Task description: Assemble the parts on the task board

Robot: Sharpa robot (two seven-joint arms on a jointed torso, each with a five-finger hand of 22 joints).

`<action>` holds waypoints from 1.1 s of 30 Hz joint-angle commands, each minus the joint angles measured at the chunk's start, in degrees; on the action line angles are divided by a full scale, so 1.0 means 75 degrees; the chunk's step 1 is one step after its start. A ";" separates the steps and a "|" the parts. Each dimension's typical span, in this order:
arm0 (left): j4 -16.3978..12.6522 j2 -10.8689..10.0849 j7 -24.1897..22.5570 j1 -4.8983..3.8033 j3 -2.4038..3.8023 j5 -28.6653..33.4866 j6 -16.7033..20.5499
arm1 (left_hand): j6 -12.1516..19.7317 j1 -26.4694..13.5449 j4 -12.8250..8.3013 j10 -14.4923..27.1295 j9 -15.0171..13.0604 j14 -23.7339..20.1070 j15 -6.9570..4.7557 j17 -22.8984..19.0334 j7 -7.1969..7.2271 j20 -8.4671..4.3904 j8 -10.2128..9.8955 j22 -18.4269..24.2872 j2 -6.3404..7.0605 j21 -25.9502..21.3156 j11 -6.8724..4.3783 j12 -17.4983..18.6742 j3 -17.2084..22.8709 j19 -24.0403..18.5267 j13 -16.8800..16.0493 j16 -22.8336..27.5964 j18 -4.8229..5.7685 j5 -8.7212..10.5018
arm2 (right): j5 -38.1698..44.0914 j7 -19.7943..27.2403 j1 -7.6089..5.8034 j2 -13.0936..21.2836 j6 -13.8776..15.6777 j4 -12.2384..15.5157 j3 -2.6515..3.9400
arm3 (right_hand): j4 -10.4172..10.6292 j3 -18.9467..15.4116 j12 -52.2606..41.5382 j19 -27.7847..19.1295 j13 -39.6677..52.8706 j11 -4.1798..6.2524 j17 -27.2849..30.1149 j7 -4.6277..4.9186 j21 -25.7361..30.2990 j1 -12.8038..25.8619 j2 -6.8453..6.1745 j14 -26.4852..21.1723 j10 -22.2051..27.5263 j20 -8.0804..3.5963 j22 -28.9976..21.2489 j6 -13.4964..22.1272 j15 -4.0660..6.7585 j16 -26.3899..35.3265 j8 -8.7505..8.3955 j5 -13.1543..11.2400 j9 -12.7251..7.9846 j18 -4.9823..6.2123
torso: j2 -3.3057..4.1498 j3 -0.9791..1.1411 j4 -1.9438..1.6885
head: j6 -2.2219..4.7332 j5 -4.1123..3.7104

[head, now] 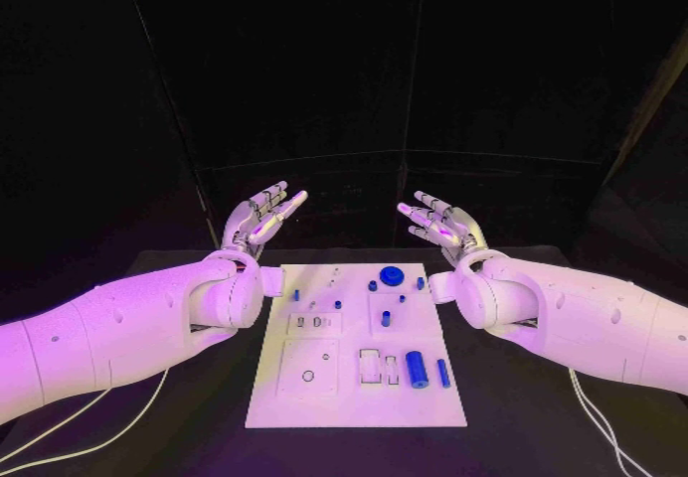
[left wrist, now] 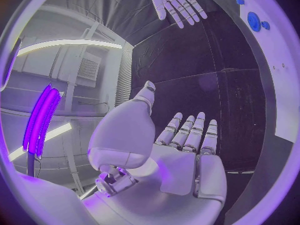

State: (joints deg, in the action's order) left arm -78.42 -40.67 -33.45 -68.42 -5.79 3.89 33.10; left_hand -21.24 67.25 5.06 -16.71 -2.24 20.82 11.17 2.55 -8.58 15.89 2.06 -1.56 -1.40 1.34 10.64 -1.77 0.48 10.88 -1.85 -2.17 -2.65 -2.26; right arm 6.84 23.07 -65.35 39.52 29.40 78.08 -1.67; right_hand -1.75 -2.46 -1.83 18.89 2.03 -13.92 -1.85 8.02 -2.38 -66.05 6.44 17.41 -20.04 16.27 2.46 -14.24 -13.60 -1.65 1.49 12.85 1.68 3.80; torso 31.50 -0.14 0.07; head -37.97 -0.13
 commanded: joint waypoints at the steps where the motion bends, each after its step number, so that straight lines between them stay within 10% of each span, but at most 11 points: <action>1: 0.0067 0.0024 -0.0503 -0.0048 -0.0018 0.0210 -0.0742 | -0.0153 0.0342 0.0090 -0.0131 -0.0021 0.0124 0.0047 0.0020 -0.0520 0.0116 0.0038 -0.0019 -0.0002 0.0041 0.0044 -0.0027 0.0020 0.0023 -0.0022 -0.0044 -0.0153 -0.0051 | 0.0834 -0.0565 -0.0105 -0.0090 -0.1475 -0.0221 -0.0019 | -0.0794 0.0184 -0.0197 0.0592 0.0105 -0.0165 -0.0113 0.1163 -0.0162 -0.1164 0.0128 0.1307 -0.1266 0.0067 0.0090 -0.0764 -0.0112 -0.0241 0.0118 -0.0183 0.0074 0.0286 | 0.0001 -0.0001 0.0002 | -0.0002 0.0000; 9: 0.0067 0.0024 -0.0504 -0.0049 -0.0018 0.0211 -0.0743 | -0.0236 0.0414 0.0174 -0.0263 -0.0032 0.0263 0.0089 0.0047 -0.0612 0.0120 0.0055 -0.0024 -0.0017 0.0052 0.0140 -0.0048 0.0058 0.0023 -0.0038 -0.0079 -0.0193 -0.0051 | 0.1129 -0.0792 -0.0240 -0.0219 -0.2042 -0.0518 -0.0057 | -0.1509 0.0481 -0.0806 0.2794 0.0225 0.0197 -0.0259 0.0936 -0.0963 -0.1617 0.0191 0.4255 -0.4137 0.0043 0.0436 -0.3712 0.0343 -0.0903 0.0636 -0.0336 0.0300 0.0759 | 0.0001 -0.0001 0.0002 | -0.0002 0.0000; 10: -0.0048 -0.0183 -0.0456 -0.0125 -0.0023 0.0150 -0.0991 | -0.0271 0.0438 0.0188 -0.0321 -0.0037 0.0335 0.0104 0.0058 -0.0629 0.0121 0.0061 -0.0030 -0.0023 0.0060 0.0161 -0.0057 0.0065 0.0058 -0.0044 -0.0095 -0.0205 -0.0051 | 0.3458 -0.0590 -0.0258 -0.0143 -0.1532 -0.0860 -0.0052 | -0.1574 0.0508 -0.0828 0.2923 0.0218 0.0248 -0.0265 0.0889 -0.1035 -0.1630 0.0195 0.4463 -0.4304 0.0042 0.0456 -0.4058 0.0410 -0.0955 0.0685 -0.0342 0.0314 0.0818 | 0.0068 -0.0020 0.0037 | -0.0098 -0.0016; 12: -0.0124 -0.0253 -0.0477 -0.0129 -0.0023 0.0150 -0.1010 | -0.0373 0.0498 0.0206 -0.0494 -0.0048 0.0556 0.0153 0.0091 -0.0671 0.0122 0.0080 -0.0053 -0.0043 0.0093 0.0212 -0.0084 0.0079 0.0196 -0.0060 -0.0143 -0.0252 -0.0051 | 0.3861 -0.0619 -0.0300 -0.0138 -0.1446 -0.0889 -0.0051 | -0.1738 0.0585 -0.0829 0.3246 0.0200 0.0383 -0.0269 0.0808 -0.1215 -0.1625 0.0200 0.4937 -0.4673 0.0000 0.0505 -0.4668 0.0540 -0.1047 0.0734 -0.0341 0.0314 0.0900 | 0.0126 -0.0017 0.0050 | -0.0061 -0.0010; 19: -0.0446 -0.0482 -0.0558 -0.0155 -0.0023 0.0121 -0.1116 | -0.1142 0.0779 0.0198 -0.1610 -0.0125 0.2571 0.0312 0.0365 -0.0744 0.0116 0.0216 -0.0286 -0.0140 0.0500 0.0451 -0.0243 0.0082 0.1816 -0.0147 -0.0670 -0.0621 -0.0051 | 0.5645 -0.1034 -0.0548 -0.0121 -0.1269 -0.0978 -0.0049 | -0.1990 0.0963 -0.0670 0.4454 0.0208 0.0676 -0.0403 0.0599 -0.1970 -0.1604 0.0018 0.6650 -0.5713 -0.0528 0.0766 -0.5314 0.1095 -0.1395 0.0597 -0.0130 0.0274 0.0914 | 0.0345 -0.0006 0.0050 | 0.0005 0.0016; 33: -0.1364 -0.1025 -0.0508 -0.0157 -0.0024 -0.0318 -0.1319 | -0.1937 0.0964 0.0157 -0.2602 -0.0163 0.3037 0.0225 0.0332 -0.0891 0.0096 0.0314 -0.0350 -0.0237 0.0725 0.0472 -0.0282 0.0001 0.3066 -0.0172 -0.0691 -0.0682 -0.0052 | 0.8952 -0.2585 -0.0930 -0.0356 -0.1772 -0.1175 -0.0044 | -0.1956 0.0976 -0.0572 0.5836 0.0268 0.1233 -0.1324 0.0132 -0.3713 -0.1389 -0.0472 0.8796 -0.6963 -0.1352 0.1677 -0.6256 0.1804 -0.2718 0.0642 0.0537 0.0341 0.0889 | 0.0867 -0.0085 0.0011 | 0.0224 0.0027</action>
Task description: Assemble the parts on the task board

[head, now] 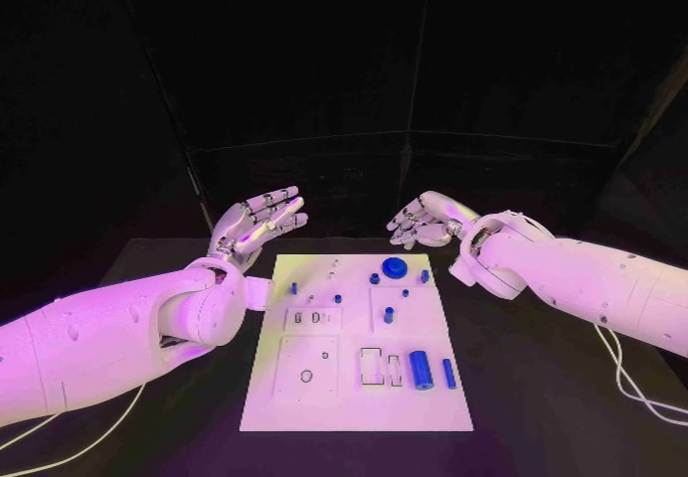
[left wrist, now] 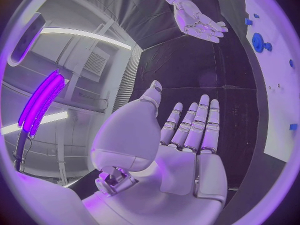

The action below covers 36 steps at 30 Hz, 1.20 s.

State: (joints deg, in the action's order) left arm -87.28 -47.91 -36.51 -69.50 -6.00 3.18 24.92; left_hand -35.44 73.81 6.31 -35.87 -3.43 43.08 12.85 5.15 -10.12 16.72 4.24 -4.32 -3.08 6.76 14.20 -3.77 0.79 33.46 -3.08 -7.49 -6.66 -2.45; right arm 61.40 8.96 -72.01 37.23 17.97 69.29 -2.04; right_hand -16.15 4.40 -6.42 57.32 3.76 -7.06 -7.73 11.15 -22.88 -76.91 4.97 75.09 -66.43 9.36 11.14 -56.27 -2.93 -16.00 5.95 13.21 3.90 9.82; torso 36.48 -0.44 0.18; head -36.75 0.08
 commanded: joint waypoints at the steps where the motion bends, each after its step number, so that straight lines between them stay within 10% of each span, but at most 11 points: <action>1: -0.0231 -0.0078 -0.0100 -0.0012 0.0005 -0.0226 -0.0239 | -0.0041 0.0106 -0.0020 -0.0042 -0.0001 0.0071 0.0000 -0.0018 -0.0699 -0.0015 0.0020 0.0022 -0.0020 -0.0004 -0.0003 -0.0007 -0.0035 0.0056 -0.0006 0.0026 -0.0148 -0.0028 | 0.1824 -0.0754 -0.0047 -0.0067 -0.0264 -0.0001 0.0005 | -0.0035 0.0061 0.0059 0.0742 0.0034 0.0340 -0.0610 -0.0289 -0.1077 0.0077 -0.0298 0.1171 -0.0806 -0.0462 0.0577 -0.0669 0.0397 -0.0907 0.0034 0.0487 0.0040 0.0083 | 0.0228 -0.0051 -0.0005 | 0.0070 -0.0002; 12: -0.0830 -0.0314 -0.0057 -0.0006 0.0005 -0.0242 -0.0287 | -0.0062 0.0195 -0.0080 -0.0067 0.0012 0.0084 0.0007 -0.0045 -0.0748 -0.0013 -0.0007 0.0083 -0.0059 -0.0100 0.0000 0.0040 0.0003 -0.0123 0.0000 0.0072 -0.0137 -0.0028 | 0.3491 -0.1333 -0.0071 -0.0360 -0.0748 0.0049 0.0011 | -0.0049 0.0219 0.0361 0.1028 0.0005 0.0329 -0.2027 -0.0272 -0.2467 0.0417 -0.0450 0.1446 -0.0399 -0.0615 0.1390 -0.0528 0.0429 -0.3142 -0.0303 0.0064 -0.0002 0.0071 | 0.0566 -0.0102 -0.0032 | 0.0090 0.0011; 22: -0.0994 -0.0326 -0.0011 -0.0006 0.0005 -0.0242 -0.0308 | -0.0046 0.0196 -0.0080 -0.0066 0.0014 0.0085 0.0008 -0.0046 -0.0752 -0.0014 -0.0011 0.0076 -0.0061 -0.0089 0.0000 0.0043 0.0004 -0.0049 0.0000 0.0074 -0.0137 -0.0027 | 0.3785 -0.1468 -0.0093 -0.0577 -0.1125 0.0035 0.0015 | -0.0024 0.0320 0.0352 0.1088 0.0020 0.0272 -0.5676 -0.0273 -0.3341 0.0576 -0.0497 0.1557 -0.0178 -0.0568 0.1886 -0.0367 0.0378 -0.6553 -0.0292 0.0001 0.0005 0.0093 | 0.0712 -0.0103 -0.0024 | 0.0119 -0.0034; 36: -0.1040 -0.0329 0.0006 -0.0010 0.0006 -0.0242 -0.0337 | -0.0014 0.0190 -0.0079 -0.0043 0.0024 0.0043 0.0020 -0.0068 -0.0789 -0.0012 -0.0033 0.0096 -0.0078 -0.0125 0.0012 0.0067 0.0005 -0.0106 0.0004 0.0121 -0.0131 -0.0027 | 0.3970 -0.1701 -0.0110 -0.0835 -0.1666 -0.0144 0.0016 | -0.0004 0.0423 0.0363 0.1044 0.0012 0.0243 -0.6946 -0.0280 -0.3769 0.0602 -0.0447 0.1532 -0.0010 -0.0485 0.2127 -0.0197 0.0379 -0.7672 -0.0305 -0.0044 0.0000 0.0088 | 0.0768 -0.0106 -0.0048 | 0.0097 -0.0030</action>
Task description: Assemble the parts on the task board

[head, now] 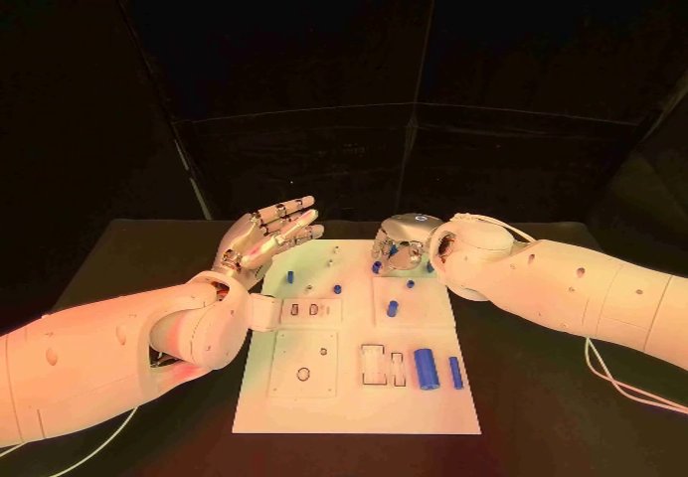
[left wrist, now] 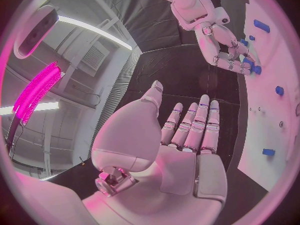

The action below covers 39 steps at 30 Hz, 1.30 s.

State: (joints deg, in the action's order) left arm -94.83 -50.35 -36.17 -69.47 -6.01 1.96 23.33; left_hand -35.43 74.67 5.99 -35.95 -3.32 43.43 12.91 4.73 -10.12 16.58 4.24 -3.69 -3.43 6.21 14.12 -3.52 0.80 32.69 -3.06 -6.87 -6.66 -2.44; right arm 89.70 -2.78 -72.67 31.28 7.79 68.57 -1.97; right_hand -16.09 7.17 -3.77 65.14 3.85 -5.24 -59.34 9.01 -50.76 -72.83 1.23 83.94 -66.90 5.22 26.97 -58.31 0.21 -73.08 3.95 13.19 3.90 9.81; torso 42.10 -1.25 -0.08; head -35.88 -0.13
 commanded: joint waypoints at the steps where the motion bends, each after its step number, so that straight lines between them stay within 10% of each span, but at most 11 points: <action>1: -0.0038 -0.0005 -0.0038 -0.0014 0.0006 -0.0080 -0.0127 | -0.0015 0.0075 -0.0037 -0.0033 0.0010 -0.0003 0.0012 -0.0011 -0.0789 0.0006 -0.0033 0.0012 -0.0030 -0.0052 0.0022 0.0033 0.0004 -0.0003 0.0001 0.0037 -0.0131 -0.0028 | 0.0203 -0.0139 -0.0022 -0.0058 -0.0319 -0.0066 0.0008 | -0.0011 0.0061 0.0006 -0.0001 0.0001 0.0000 -0.0095 0.0007 -0.0065 0.0058 0.0058 0.0350 0.0052 0.0070 0.0023 0.0075 -0.0039 -0.0087 -0.0038 -0.0042 -0.0001 0.0090 | 0.0020 0.0002 -0.0014 | -0.0022 -0.0002; 29: -0.0104 -0.0044 0.0012 -0.0037 0.0008 -0.0079 -0.0245 | 0.0057 0.0112 -0.0083 0.0012 0.0025 -0.0053 0.0033 -0.0040 -0.0813 0.0007 -0.0077 0.0032 -0.0017 -0.0100 0.0042 0.0064 0.0008 -0.0037 0.0007 0.0102 -0.0114 -0.0028 | 0.0282 -0.0292 -0.0025 -0.0357 -0.0445 -0.0310 0.0009 | -0.0074 0.0850 -0.0093 -0.0128 0.0039 0.0051 -0.0453 0.0034 -0.0436 -0.0287 0.0538 0.0285 -0.0373 0.0042 0.0225 -0.0287 0.0006 -0.0492 0.0037 -0.0433 0.0041 0.0105 | 0.0075 0.0010 -0.0034 | -0.0098 -0.0012; 39: -0.0107 -0.0045 0.0053 -0.0042 0.0008 -0.0079 -0.0310 | 0.0061 0.0142 -0.0112 0.0018 0.0027 -0.0064 0.0038 -0.0049 -0.0818 0.0007 -0.0088 0.0038 -0.0019 -0.0120 0.0046 0.0068 0.0022 -0.0059 0.0007 0.0122 -0.0107 -0.0028 | 0.0425 -0.0382 -0.0026 -0.0424 -0.0392 -0.0372 0.0009 | -0.0054 0.1408 -0.0086 -0.0232 0.0048 0.0083 -0.0512 0.0014 -0.0643 -0.0452 0.0458 0.0265 -0.0553 0.0017 0.0346 -0.0491 0.0021 -0.0587 0.0039 -0.0661 0.0044 0.0104 | 0.0078 0.0005 -0.0039 | -0.0125 -0.0005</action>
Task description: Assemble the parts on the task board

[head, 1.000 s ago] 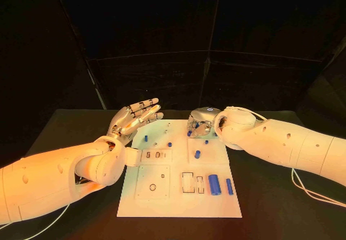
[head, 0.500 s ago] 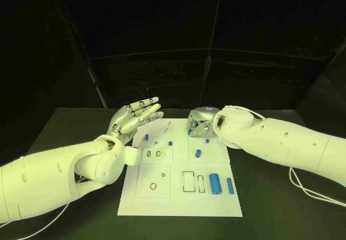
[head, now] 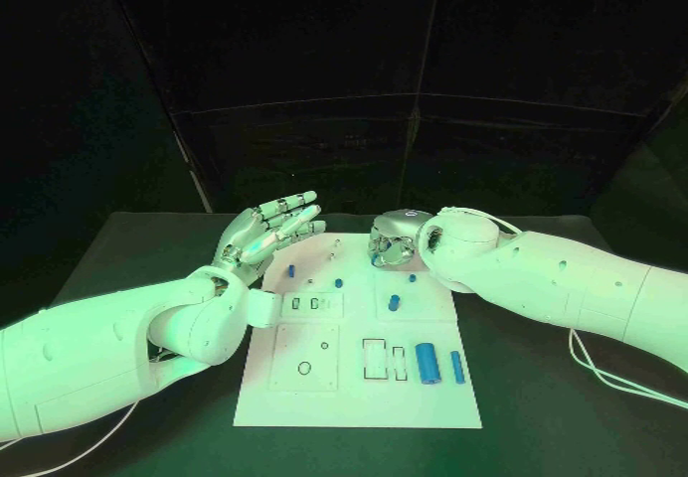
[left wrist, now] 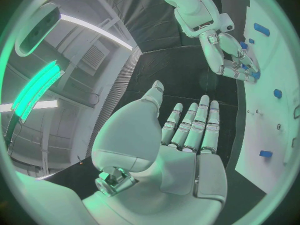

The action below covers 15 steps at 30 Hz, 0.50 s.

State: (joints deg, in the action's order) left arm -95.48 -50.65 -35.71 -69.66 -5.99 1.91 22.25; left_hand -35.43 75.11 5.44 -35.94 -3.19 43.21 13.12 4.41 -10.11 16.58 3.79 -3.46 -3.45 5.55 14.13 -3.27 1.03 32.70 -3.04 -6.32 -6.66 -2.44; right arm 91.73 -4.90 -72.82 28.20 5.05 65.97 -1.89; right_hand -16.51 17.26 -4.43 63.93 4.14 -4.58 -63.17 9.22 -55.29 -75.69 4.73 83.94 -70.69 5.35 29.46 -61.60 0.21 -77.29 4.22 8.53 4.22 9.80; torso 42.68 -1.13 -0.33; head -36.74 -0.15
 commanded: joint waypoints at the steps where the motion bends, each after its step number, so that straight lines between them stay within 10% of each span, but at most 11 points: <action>1: -0.0023 -0.0007 -0.0006 -0.0018 0.0005 -0.0072 -0.0169 | 0.0061 0.0087 -0.0042 0.0020 0.0011 -0.0038 0.0011 -0.0008 -0.0819 0.0007 -0.0029 0.0009 -0.0018 -0.0036 0.0046 0.0036 -0.0006 -0.0069 0.0006 0.0051 -0.0106 -0.0028 | 0.0163 -0.0105 -0.0006 -0.0018 -0.0029 -0.0032 -0.0002 | 0.0004 0.0121 0.0013 -0.0087 0.0007 -0.0006 -0.0002 -0.0010 -0.0065 -0.0063 -0.0040 0.0262 -0.0049 0.0002 0.0029 -0.0058 0.0018 -0.0034 -0.0006 -0.0047 -0.0002 0.0105 | 0.0003 -0.0012 -0.0005 | -0.0008 0.0001; 15: -0.0030 -0.0006 0.0010 -0.0069 0.0005 -0.0072 -0.0207 | 0.0061 0.0087 -0.0042 0.0020 0.0011 -0.0038 0.0011 -0.0008 -0.0819 0.0007 -0.0029 0.0009 -0.0018 -0.0036 0.0046 0.0036 -0.0006 -0.0069 0.0006 0.0051 -0.0106 -0.0028 | 0.0227 -0.0103 -0.0006 -0.0226 -0.0203 -0.0266 -0.0005 | 0.0014 0.0363 0.0074 -0.0159 -0.0014 -0.0032 -0.0011 0.0006 -0.0170 -0.0005 -0.0200 0.0251 0.0000 0.0018 0.0087 -0.0038 0.0001 -0.0070 -0.0052 -0.0075 -0.0022 0.0105 | 0.0018 -0.0003 -0.0021 | 0.0016 0.0005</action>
State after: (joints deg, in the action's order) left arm -95.57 -50.72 -35.41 -70.05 -5.99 1.90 21.69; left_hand -35.43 75.11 5.44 -35.94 -3.20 43.21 13.12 4.42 -10.11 16.58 3.79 -3.47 -3.45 5.55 14.13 -3.27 1.04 32.70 -3.04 -6.32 -6.66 -2.44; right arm 92.77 -5.42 -72.99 26.62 4.96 64.25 -1.79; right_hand -16.44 19.62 -4.14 62.97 4.13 -4.67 -63.21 9.22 -56.31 -75.54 3.78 83.94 -70.79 5.53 30.02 -61.60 0.21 -77.54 4.21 8.32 4.12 9.81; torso 42.76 -1.18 -0.42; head -36.61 -0.11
